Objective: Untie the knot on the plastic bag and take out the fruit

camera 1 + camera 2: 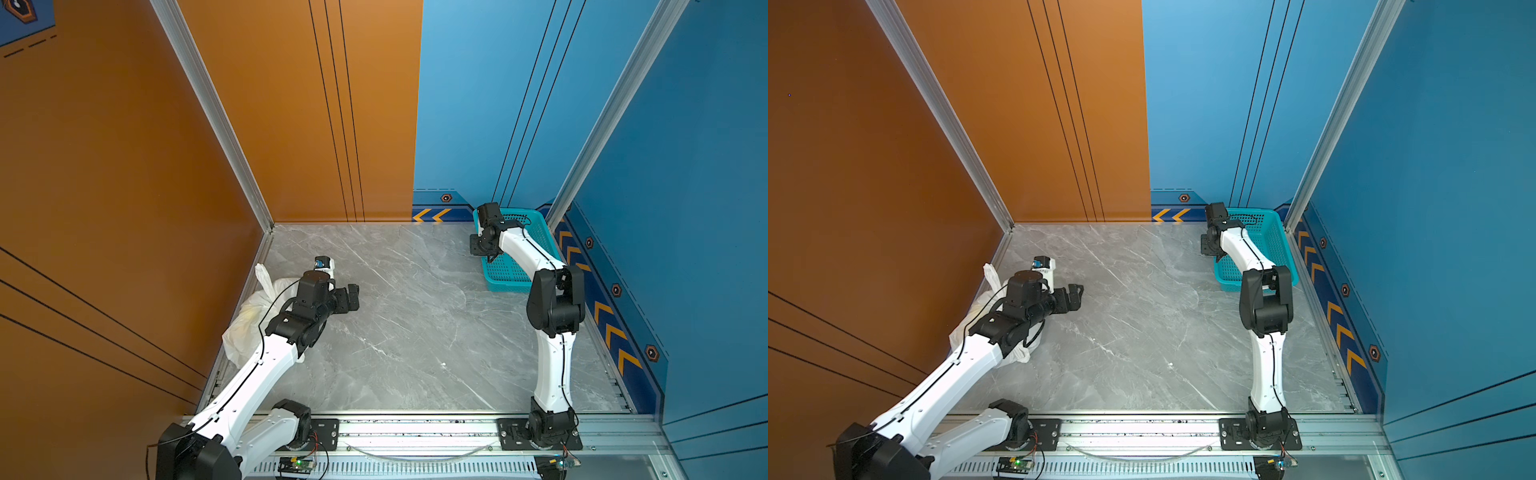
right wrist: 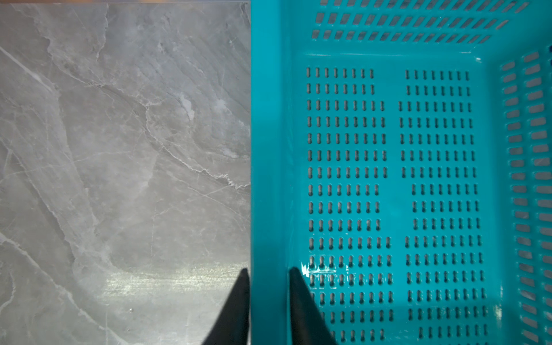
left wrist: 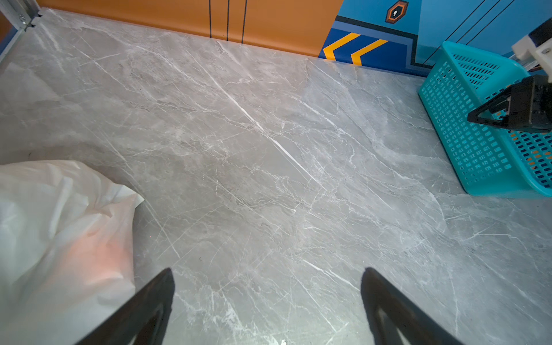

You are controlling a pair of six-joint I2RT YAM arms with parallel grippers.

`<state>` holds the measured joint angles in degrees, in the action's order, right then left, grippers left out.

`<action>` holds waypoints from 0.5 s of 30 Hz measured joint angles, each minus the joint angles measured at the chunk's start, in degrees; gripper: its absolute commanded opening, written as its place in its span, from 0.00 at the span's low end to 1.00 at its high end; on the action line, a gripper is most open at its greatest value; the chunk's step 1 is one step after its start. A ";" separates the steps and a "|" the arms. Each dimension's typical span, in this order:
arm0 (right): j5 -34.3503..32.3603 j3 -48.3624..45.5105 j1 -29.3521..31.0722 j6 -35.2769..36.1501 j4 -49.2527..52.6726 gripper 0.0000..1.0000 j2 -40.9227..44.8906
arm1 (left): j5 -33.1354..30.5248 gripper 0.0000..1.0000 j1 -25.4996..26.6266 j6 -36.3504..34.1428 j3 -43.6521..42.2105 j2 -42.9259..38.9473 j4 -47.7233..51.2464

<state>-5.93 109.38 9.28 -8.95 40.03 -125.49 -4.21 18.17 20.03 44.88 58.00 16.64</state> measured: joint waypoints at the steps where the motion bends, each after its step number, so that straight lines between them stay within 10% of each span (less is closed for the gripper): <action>1: 0.17 0.00 0.02 -0.33 0.35 0.51 0.02 | -0.90 0.98 0.04 0.31 0.87 -0.59 1.36; 9: 1.36 -0.92 1.42 -0.50 2.36 0.71 6.43 | -12.00 1.00 -2.21 3.54 8.35 -6.84 14.23; 15: 1.51 -3.37 6.16 -0.57 2.91 0.76 17.99 | -14.69 0.93 -15.37 6.84 8.70 -7.80 21.62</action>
<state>-4.43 106.02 15.44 -9.52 42.94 -107.50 -18.90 2.81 26.87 53.58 50.19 38.26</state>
